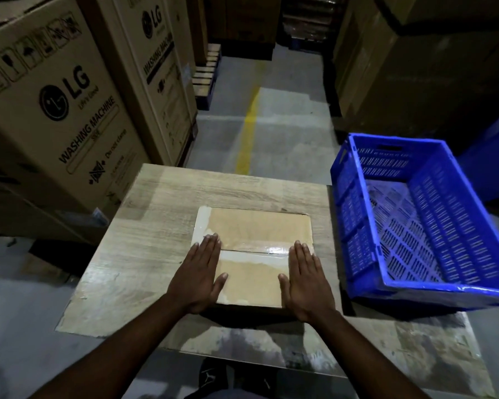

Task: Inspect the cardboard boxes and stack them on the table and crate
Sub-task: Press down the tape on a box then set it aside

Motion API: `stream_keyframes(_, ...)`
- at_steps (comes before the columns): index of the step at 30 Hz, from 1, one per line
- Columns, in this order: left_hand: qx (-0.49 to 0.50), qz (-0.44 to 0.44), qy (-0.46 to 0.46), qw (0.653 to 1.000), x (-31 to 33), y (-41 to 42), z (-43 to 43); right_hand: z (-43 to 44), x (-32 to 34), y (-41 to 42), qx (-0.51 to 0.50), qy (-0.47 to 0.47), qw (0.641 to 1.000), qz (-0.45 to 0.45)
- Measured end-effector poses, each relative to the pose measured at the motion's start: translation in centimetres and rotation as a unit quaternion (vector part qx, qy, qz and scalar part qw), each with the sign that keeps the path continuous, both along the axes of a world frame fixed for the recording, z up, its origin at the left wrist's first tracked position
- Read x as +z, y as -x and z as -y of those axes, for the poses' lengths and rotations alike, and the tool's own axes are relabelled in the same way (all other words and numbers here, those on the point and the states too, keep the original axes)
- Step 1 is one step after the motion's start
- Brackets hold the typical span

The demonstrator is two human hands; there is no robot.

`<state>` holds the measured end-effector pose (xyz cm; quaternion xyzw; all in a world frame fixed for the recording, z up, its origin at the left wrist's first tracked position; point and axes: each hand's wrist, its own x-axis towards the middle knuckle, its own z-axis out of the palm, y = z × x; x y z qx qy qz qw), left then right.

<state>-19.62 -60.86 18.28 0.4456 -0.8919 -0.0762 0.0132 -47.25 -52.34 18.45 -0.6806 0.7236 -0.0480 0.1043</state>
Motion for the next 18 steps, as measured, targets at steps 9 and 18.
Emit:
stream_keyframes(9,-0.023,-0.018,-0.003,1.000,-1.0,4.5,1.0,4.7,0.1,-4.1,0.015,-0.030,0.999,0.020)
stream_keyframes(18,0.236,-0.163,-0.063,0.956,-0.8,1.6,5.1,6.4,1.2,2.3,-0.158,-0.032,0.984,0.073)
